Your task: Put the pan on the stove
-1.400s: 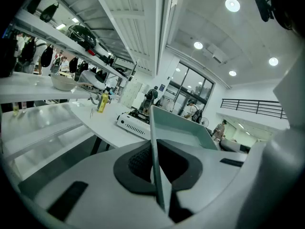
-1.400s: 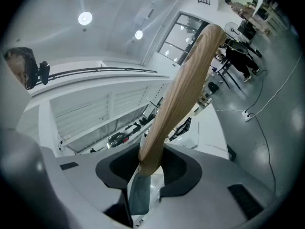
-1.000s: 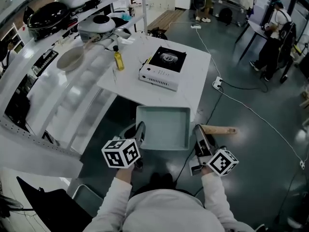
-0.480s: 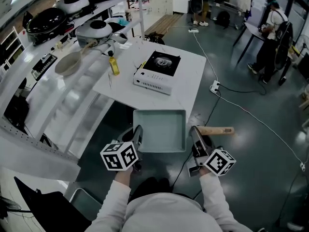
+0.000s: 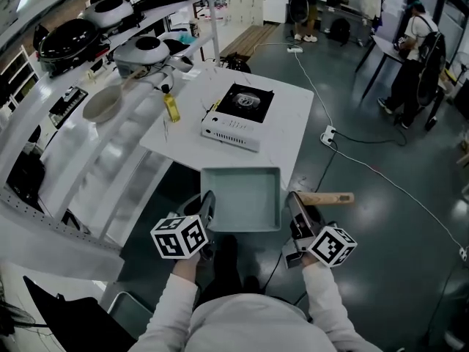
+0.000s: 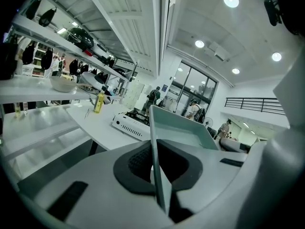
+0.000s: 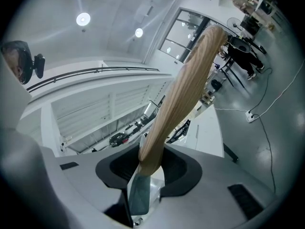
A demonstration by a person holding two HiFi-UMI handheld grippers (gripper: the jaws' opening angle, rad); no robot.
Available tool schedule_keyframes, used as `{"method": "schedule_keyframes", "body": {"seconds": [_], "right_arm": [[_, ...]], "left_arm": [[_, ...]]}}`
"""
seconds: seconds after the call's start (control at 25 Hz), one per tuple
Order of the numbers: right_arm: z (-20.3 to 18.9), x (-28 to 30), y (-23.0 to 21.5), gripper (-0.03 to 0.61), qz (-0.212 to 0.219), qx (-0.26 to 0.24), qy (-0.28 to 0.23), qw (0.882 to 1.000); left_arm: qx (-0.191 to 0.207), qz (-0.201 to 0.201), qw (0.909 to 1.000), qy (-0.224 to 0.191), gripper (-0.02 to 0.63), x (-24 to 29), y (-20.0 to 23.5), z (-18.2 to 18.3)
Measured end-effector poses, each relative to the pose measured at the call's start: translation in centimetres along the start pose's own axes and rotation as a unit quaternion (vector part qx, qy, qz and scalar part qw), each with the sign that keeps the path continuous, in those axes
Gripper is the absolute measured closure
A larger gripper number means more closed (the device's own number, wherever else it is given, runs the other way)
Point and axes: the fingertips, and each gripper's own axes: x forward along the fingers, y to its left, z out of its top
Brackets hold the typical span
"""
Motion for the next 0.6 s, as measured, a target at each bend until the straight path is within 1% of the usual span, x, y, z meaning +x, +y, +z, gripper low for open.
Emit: {"method": "schedule_keyframes", "body": {"seconds": [0.2,0.36,0.6], "right_arm": [[0.5,3.3,-1.1,0.422,-0.005,0.002,-0.002,1.0],[0.9,7.0,-2.3,0.422,-0.013,-0.002,-0.003,1.0],[1.2,13.1,-4.5,0.422,-0.03,0.007,-0.007,1.0]], "left_arm": [[0.002,-0.003,1.0,0.003,0.586,2.9,1.7,1.7],[0.0,-0.01,0.9999,0.009,0.586,6.4,3.8,3.3],[-0.002,-0.018,0.9996,0.023,0.586,11.9,7.4,5.8]]}}
